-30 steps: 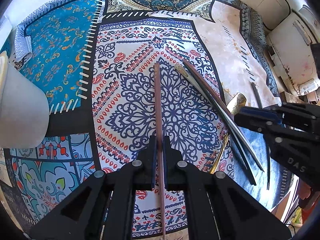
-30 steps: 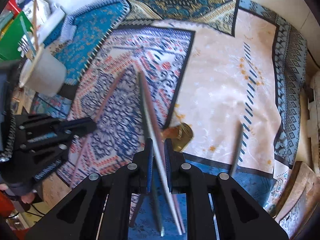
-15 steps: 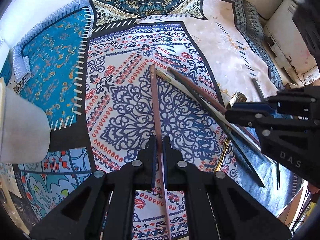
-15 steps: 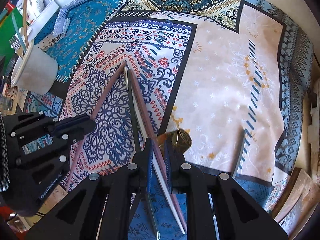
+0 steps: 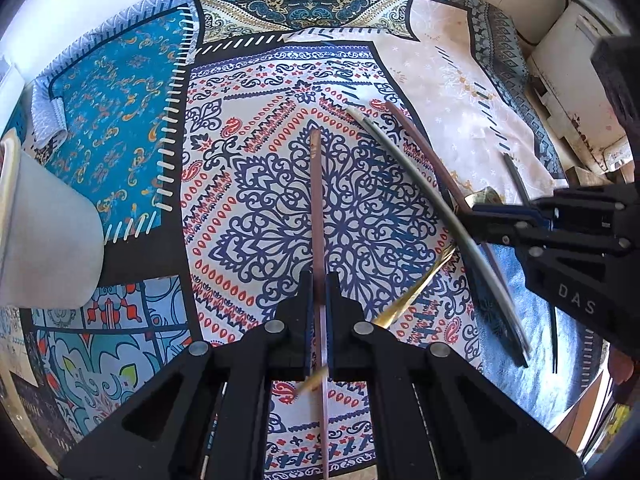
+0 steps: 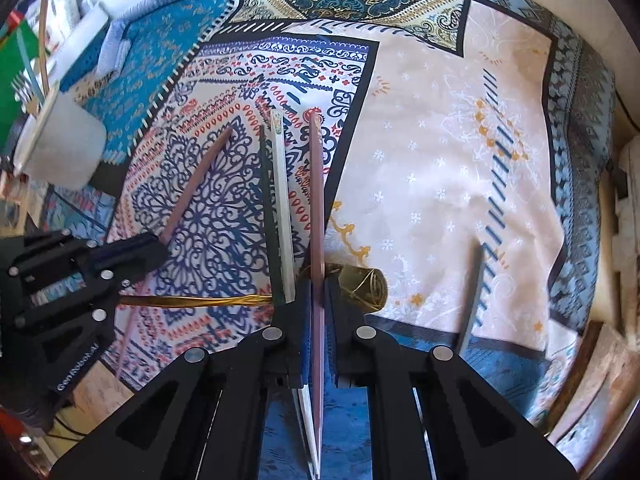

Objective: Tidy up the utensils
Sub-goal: 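Grasp a pink chopstick with the left tool while the right tool grasps another pink chopstick, then carry both pink chopsticks to the white cup while the right tool releases its chopstick inside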

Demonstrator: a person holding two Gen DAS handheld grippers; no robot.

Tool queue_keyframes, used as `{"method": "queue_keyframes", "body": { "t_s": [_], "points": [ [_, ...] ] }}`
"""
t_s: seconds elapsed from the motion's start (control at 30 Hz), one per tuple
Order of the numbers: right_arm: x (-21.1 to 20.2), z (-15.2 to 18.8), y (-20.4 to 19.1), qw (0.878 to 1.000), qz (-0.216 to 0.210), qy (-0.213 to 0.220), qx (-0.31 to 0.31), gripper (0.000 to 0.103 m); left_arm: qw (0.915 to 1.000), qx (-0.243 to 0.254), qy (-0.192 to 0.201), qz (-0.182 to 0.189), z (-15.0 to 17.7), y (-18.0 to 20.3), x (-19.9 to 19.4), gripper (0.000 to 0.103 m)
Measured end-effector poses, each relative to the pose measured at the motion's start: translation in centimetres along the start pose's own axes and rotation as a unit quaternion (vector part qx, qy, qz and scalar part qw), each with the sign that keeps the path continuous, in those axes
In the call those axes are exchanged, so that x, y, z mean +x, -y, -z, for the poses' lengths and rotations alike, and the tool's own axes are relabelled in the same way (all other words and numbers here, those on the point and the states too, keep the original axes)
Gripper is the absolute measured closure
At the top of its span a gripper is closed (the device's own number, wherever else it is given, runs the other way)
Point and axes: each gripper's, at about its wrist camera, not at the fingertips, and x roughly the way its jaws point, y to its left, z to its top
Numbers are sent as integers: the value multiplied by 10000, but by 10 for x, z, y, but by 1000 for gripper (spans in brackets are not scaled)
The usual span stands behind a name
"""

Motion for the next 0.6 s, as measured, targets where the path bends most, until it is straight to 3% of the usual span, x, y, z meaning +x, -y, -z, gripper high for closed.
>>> {"method": "queue_keyframes", "body": {
  "t_s": [0.27, 0.6],
  "points": [
    [-28, 14, 22, 9986, -103, 326, 413, 97, 9997, -232, 109, 46, 9, -19, -19, 100],
    [-90, 20, 19, 9911, -130, 1175, 609, 97, 9958, -501, 760, 120, 15, -46, -81, 100]
  ]
}}
